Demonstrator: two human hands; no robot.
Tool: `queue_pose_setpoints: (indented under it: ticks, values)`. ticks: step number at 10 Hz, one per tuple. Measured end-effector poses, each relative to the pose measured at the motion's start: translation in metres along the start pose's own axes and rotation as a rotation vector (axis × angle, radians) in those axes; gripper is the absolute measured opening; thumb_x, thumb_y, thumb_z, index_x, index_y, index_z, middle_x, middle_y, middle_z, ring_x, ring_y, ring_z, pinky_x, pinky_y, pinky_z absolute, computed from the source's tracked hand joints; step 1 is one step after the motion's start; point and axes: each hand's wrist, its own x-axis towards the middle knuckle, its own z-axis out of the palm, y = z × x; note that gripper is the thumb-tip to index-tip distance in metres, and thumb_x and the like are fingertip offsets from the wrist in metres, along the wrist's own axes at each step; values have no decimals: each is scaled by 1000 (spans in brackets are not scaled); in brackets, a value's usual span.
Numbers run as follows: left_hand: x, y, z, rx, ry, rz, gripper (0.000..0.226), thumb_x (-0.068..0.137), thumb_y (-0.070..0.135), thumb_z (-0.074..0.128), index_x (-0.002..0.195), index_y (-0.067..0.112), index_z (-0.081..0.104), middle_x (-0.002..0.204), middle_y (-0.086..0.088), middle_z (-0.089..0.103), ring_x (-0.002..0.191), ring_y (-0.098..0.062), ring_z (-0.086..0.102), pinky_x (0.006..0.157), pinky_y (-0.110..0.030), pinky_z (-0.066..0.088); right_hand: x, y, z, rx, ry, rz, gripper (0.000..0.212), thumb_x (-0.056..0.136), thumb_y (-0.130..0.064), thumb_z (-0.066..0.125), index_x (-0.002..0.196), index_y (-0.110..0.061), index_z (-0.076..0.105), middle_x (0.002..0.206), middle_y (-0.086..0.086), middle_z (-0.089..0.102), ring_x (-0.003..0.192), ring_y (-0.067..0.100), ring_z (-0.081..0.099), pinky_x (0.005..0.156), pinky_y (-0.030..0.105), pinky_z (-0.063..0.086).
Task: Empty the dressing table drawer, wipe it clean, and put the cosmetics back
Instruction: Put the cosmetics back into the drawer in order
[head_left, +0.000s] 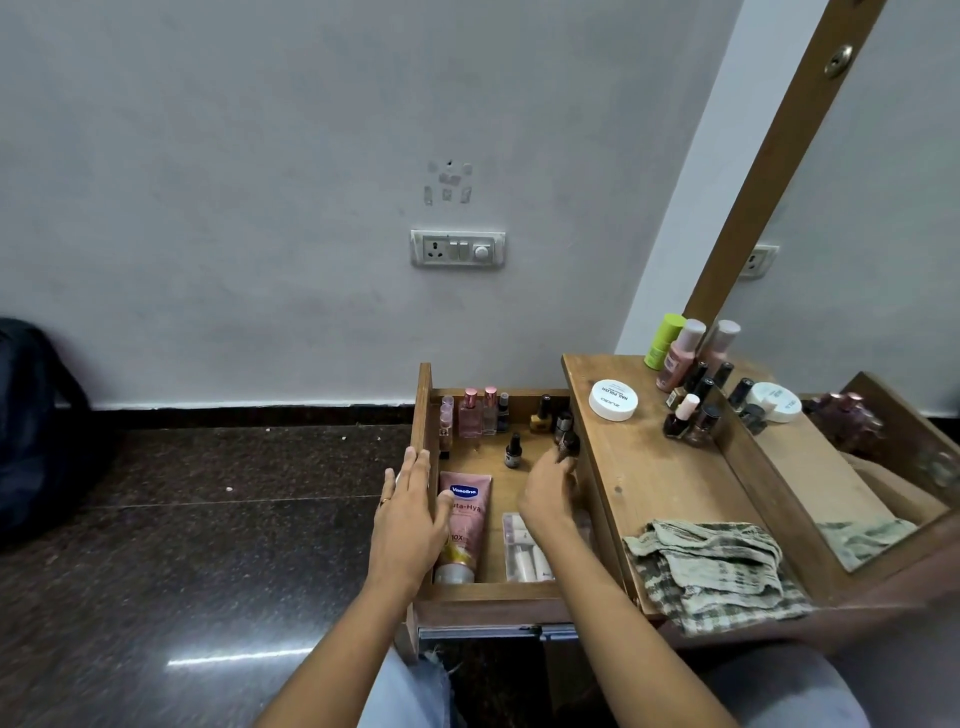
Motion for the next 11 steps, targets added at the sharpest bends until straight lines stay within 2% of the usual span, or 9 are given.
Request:
queue_pose_setpoints:
  ticks: [1,2,3,4,5,6,8,11]
  values:
    - [0,0,0,-3,1,-6,65,98,45,44,154,27,16,161,10,7,149,-22,4,117,-42,19,3,6,5,76,-104,-4,72,91,7,51,151,-3,13,155,24,10,135,33,37,109,39,37]
    - [0,0,0,-14,1,-7,65,98,45,44,154,28,16,161,11,7,149,-21,3,117,-42,19,6,11,2,40,-134,-16,75,95,5,40,154,-15,-1,159,13,-14,147,33,-3,116,52,13]
    - [0,1,0,-22,2,-8,65,98,44,44,154,28,16,161,11,6,149,-21,3,117,-41,18,12,17,3,70,-150,12,74,96,6,31,153,-19,-9,159,7,-18,147,28,-11,115,57,2]
    - [0,1,0,-20,2,-11,65,98,44,44,154,28,16,160,12,6,149,-21,3,117,-40,17,16,19,8,81,-144,-11,73,97,6,30,153,-17,-10,160,7,-17,148,28,-9,116,53,0]
    - [0,1,0,-19,-1,-15,65,98,44,45,154,29,15,160,12,6,149,-20,3,117,-41,17,20,20,10,119,-146,-2,65,101,-3,29,153,-15,-8,161,6,-10,148,27,-6,117,51,1]
    - [0,1,1,-23,0,-21,65,98,45,45,154,29,15,160,12,6,149,-20,2,117,-42,18,27,21,14,68,-129,3,77,96,2,39,153,-16,-9,160,7,-16,148,29,-6,117,50,4]
    - [0,1,1,-28,2,-21,65,98,45,45,153,29,16,160,12,6,149,-20,3,117,-44,19,27,20,13,32,-155,5,78,96,0,43,153,-14,-8,159,10,-18,148,31,-5,118,47,7]
    - [0,1,1,-22,3,-20,65,98,45,46,153,29,17,160,12,7,149,-21,4,116,-44,20,23,21,12,20,-192,-4,81,97,-9,46,151,-8,-14,158,12,-19,147,28,-12,119,40,0]
